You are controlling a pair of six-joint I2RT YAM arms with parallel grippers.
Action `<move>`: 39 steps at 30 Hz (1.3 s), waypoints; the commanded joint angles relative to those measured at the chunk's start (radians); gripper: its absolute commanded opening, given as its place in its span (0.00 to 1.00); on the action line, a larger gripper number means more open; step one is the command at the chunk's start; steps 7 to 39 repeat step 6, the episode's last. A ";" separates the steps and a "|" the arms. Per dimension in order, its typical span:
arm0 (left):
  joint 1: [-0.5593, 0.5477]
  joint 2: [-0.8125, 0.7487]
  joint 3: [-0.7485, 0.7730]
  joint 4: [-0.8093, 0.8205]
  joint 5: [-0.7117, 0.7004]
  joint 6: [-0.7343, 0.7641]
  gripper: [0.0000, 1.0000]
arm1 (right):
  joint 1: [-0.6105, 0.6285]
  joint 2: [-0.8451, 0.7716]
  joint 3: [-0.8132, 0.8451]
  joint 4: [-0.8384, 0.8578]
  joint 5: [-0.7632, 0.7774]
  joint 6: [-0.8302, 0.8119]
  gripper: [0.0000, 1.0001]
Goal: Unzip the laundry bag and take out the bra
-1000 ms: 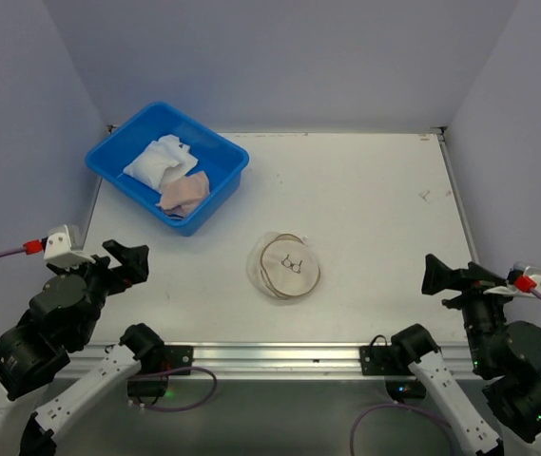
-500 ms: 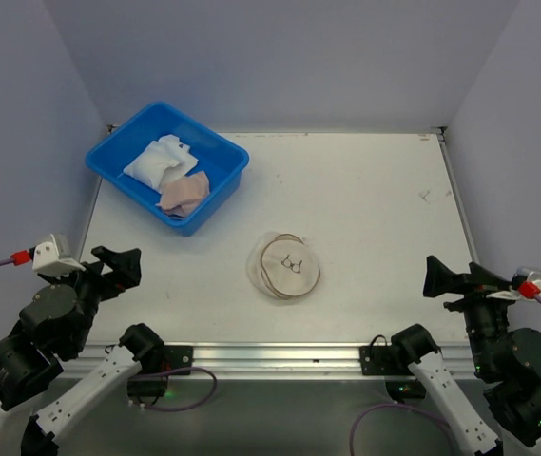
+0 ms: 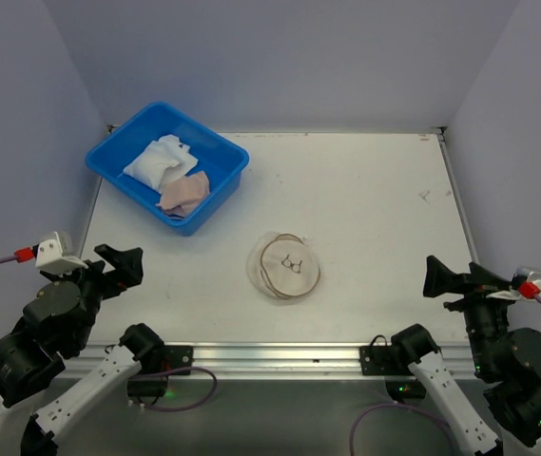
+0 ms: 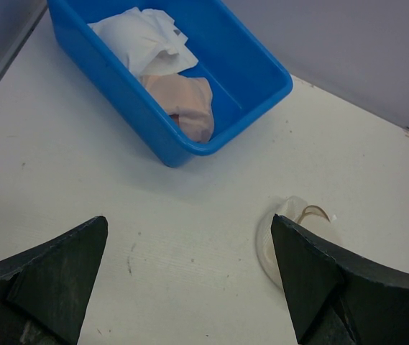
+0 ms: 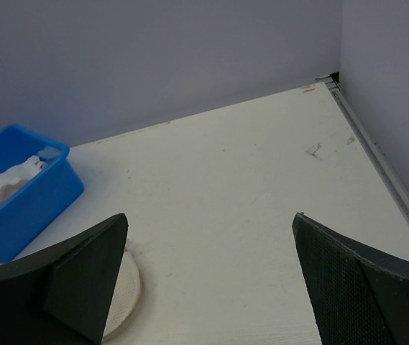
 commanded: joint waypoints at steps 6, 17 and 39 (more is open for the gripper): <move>0.004 0.043 0.004 -0.006 -0.023 -0.009 1.00 | -0.004 0.013 0.002 0.037 -0.019 -0.028 0.99; 0.004 0.043 0.004 -0.006 -0.023 -0.009 1.00 | -0.004 0.013 0.002 0.037 -0.019 -0.028 0.99; 0.004 0.043 0.004 -0.006 -0.023 -0.009 1.00 | -0.004 0.013 0.002 0.037 -0.019 -0.028 0.99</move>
